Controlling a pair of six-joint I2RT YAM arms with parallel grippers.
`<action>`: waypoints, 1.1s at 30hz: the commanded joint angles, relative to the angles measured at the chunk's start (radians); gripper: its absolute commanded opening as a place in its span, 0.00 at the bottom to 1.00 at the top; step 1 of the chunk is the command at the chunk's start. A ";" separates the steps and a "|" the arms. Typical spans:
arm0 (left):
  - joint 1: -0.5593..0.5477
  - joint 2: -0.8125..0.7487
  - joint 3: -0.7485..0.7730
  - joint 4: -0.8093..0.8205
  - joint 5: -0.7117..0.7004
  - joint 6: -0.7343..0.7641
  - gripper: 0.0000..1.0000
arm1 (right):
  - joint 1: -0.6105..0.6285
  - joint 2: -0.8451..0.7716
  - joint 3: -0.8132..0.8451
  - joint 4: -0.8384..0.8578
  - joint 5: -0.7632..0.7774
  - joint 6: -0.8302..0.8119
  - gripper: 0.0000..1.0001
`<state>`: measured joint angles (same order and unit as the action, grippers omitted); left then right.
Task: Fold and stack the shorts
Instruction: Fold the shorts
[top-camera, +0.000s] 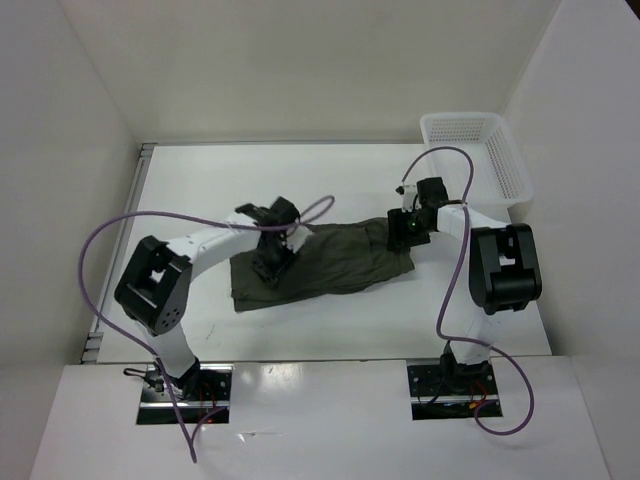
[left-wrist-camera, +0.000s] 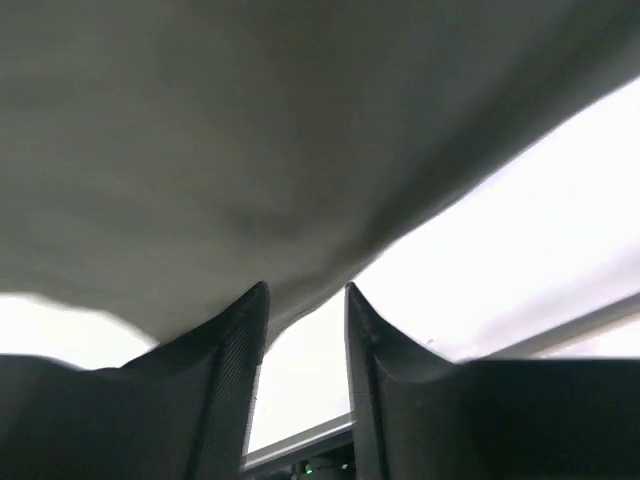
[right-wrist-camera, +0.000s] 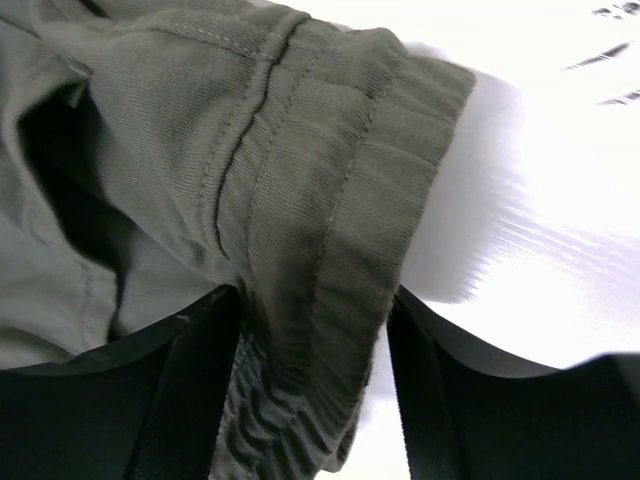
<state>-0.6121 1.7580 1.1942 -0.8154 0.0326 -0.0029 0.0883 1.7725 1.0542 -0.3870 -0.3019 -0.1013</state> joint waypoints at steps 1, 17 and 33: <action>0.165 -0.143 0.175 -0.102 0.117 0.003 0.50 | -0.002 -0.047 0.000 -0.049 0.049 -0.061 0.65; 0.687 -0.040 0.004 -0.028 0.562 0.003 0.71 | 0.007 -0.108 0.052 -0.058 0.078 -0.092 0.68; 0.687 0.242 0.025 -0.004 0.553 0.003 0.71 | 0.016 -0.145 0.182 -0.067 0.172 -0.121 0.69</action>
<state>0.0761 1.9377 1.2037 -0.8486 0.5949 -0.0277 0.0959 1.6871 1.1522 -0.4633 -0.1619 -0.2047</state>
